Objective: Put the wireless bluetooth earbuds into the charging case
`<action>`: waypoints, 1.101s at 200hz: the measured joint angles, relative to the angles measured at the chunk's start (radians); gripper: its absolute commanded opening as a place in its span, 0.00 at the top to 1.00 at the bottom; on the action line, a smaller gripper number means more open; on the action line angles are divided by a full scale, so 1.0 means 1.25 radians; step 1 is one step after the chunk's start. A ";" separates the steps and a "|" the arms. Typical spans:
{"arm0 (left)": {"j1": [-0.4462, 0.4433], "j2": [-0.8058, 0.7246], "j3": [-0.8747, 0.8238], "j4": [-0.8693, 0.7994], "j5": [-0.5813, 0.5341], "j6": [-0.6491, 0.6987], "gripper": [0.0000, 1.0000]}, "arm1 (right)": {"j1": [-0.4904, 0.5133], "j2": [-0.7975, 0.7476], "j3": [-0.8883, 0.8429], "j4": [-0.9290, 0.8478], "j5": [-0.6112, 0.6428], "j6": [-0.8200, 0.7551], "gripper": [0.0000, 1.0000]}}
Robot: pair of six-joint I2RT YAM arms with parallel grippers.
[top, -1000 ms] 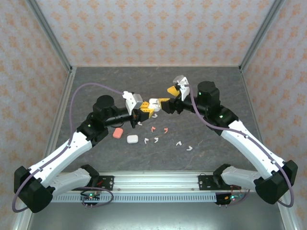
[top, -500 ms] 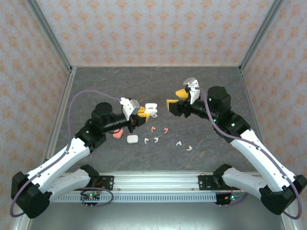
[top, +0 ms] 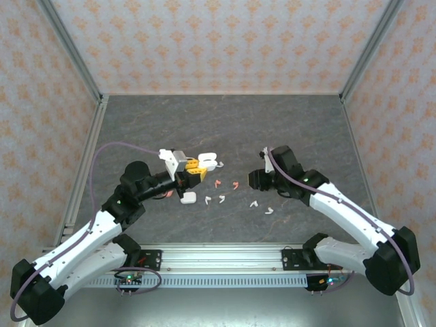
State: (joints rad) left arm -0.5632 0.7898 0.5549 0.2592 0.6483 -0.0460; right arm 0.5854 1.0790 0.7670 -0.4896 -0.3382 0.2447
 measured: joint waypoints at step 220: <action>-0.011 0.032 0.016 0.038 0.041 -0.026 1.00 | 0.045 0.257 -0.090 0.058 0.021 0.125 0.71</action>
State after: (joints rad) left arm -0.5766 0.8295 0.5751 0.3069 0.6994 -0.0788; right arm 0.6411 1.4006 0.6544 -0.4175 -0.3122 0.4007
